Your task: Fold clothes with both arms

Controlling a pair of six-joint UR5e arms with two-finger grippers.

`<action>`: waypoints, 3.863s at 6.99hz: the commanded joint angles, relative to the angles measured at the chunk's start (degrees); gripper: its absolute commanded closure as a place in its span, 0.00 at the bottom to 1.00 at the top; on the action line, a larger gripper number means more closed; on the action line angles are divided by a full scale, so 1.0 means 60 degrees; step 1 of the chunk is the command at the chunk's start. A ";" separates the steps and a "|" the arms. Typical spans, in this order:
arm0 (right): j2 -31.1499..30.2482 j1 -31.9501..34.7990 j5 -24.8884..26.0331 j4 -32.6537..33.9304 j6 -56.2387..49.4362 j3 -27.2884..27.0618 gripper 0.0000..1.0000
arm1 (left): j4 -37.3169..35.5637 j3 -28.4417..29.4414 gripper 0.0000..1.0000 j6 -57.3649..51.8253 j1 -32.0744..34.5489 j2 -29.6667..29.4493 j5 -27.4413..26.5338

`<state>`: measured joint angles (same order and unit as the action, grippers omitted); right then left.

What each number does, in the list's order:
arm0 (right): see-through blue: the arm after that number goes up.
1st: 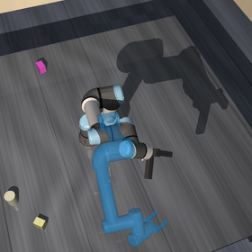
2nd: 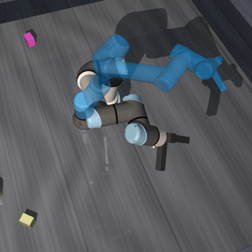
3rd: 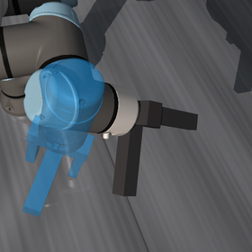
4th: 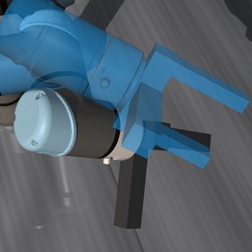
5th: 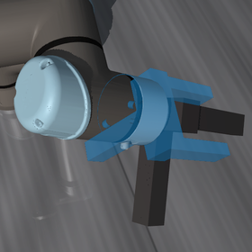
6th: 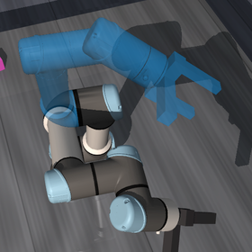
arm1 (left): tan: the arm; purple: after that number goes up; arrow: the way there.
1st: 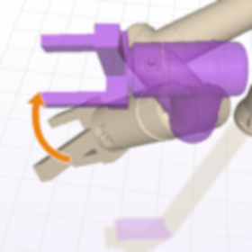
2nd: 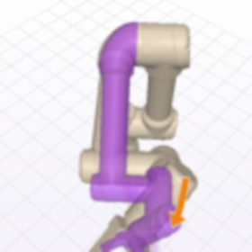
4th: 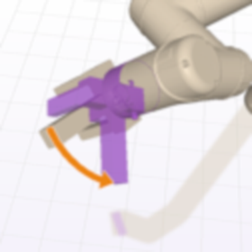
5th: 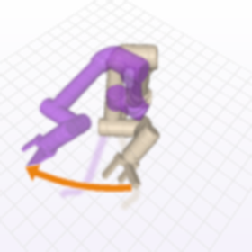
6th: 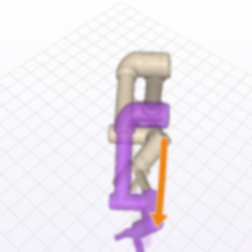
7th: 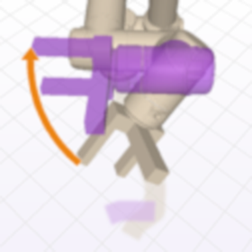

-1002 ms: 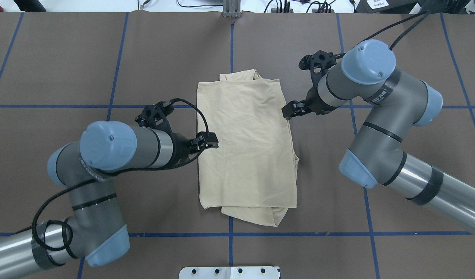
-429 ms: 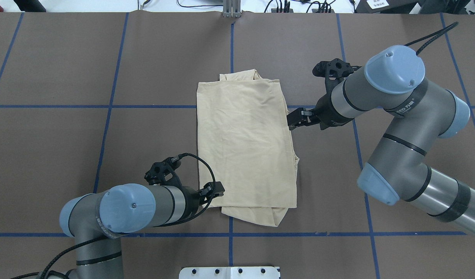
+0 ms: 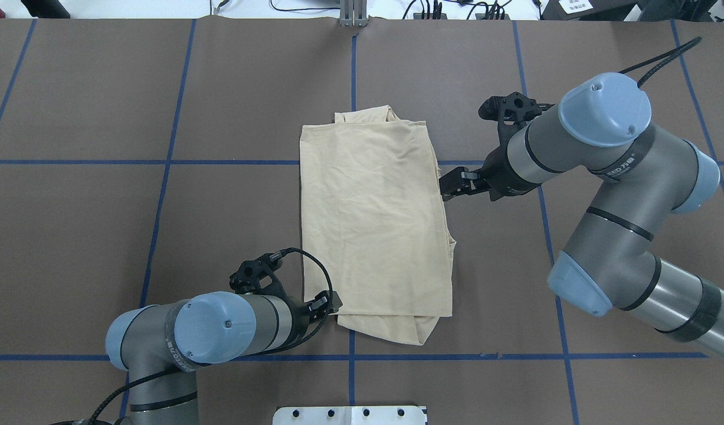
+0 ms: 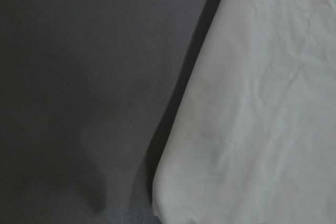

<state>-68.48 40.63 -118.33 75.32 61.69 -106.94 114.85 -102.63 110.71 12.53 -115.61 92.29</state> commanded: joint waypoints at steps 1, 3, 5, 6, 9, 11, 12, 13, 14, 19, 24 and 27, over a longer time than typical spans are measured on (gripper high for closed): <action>-0.0012 0.0010 0.0005 0.0000 0.0001 0.0011 0.00 | -0.0039 0.0039 0.29 -0.0009 0.0006 -0.0066 -0.0001; -0.0026 -0.0004 -0.0009 0.0000 0.0001 0.0026 0.00 | -0.0069 0.0039 0.36 0.0005 -0.0008 -0.0067 -0.0001; -0.0041 -0.0004 -0.0009 0.0000 0.0001 0.0026 0.00 | -0.0069 0.0039 0.36 0.0005 -0.0008 -0.0081 -0.0001; -0.0041 -0.0004 -0.0009 0.0000 0.0001 0.0026 0.00 | -0.0069 0.0039 0.38 0.0005 -0.0008 -0.0081 -0.0001; -0.0027 -0.0004 -0.0009 0.0000 0.0001 0.0026 0.00 | -0.0069 0.0127 0.41 0.0005 0.0006 -0.0081 -0.0001; -0.0041 -0.0004 -0.0009 0.0000 -0.0014 0.0055 0.00 | -0.0069 0.0127 0.57 0.0005 0.0006 -0.0081 -0.0001; -0.0041 -0.0004 -0.0009 0.0000 -0.0014 0.0055 0.00 | -0.0069 0.0141 0.73 0.0005 0.0006 -0.0081 -0.0001; -0.0041 -0.0004 -0.0009 0.0000 0.0001 0.0055 0.00 | -0.0069 0.0156 0.86 0.0005 0.0021 -0.0081 -0.0001; -0.0041 -0.0004 -0.0009 0.0000 0.0001 0.0041 0.00 | -0.0069 0.0156 0.95 0.0005 0.0035 -0.0081 -0.0001; -0.0100 -0.0469 0.0107 -0.0029 0.2083 -0.0366 0.00 | -0.0069 -0.0063 1.00 -0.0024 0.0197 -0.0125 0.0014; 0.0017 -0.3499 0.3675 0.1895 0.7134 -0.0923 0.00 | -0.0069 -0.0064 1.00 -0.0024 0.0197 -0.0169 0.0028; 0.0047 -0.4456 0.3902 0.2036 0.7574 -0.0882 0.00 | -0.0069 -0.0064 1.00 -0.0039 0.0197 -0.0169 0.0028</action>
<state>-68.28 15.67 -95.15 87.20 106.22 -112.32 114.43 -103.01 110.51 13.76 -116.60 92.46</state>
